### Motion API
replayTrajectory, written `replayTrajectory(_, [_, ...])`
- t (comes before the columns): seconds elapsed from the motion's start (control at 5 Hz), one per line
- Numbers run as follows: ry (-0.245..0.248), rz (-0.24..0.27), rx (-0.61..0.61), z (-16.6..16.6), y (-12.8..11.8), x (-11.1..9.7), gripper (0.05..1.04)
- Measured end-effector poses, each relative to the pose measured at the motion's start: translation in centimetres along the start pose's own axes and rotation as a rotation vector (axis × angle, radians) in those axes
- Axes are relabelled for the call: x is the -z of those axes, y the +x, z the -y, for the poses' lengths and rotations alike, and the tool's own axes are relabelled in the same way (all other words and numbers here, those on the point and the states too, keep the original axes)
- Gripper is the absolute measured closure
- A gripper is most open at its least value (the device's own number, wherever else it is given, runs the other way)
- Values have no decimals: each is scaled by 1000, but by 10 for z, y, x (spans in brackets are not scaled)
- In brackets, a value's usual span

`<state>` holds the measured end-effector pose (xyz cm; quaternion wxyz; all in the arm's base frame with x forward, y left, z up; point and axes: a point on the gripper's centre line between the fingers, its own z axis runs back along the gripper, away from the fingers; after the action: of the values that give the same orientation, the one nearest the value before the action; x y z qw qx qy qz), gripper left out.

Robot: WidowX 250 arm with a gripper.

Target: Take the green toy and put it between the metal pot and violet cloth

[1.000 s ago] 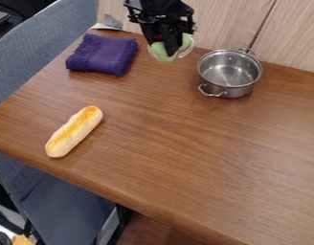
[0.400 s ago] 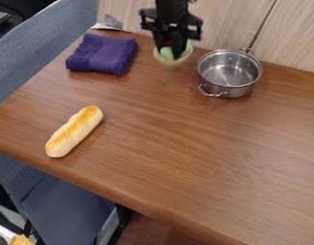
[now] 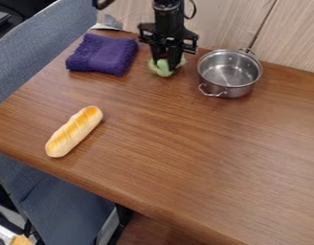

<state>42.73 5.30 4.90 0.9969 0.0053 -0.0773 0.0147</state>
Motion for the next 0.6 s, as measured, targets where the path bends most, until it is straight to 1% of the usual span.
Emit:
replayTrajectory(0.2, [8,-1,-20,-1,0,-1,424])
replayTrajectory(0.4, [-13,4,-26,1,0,-2,137])
replayTrajectory(0.6, [-23,33,-19,-1,1,-13,77])
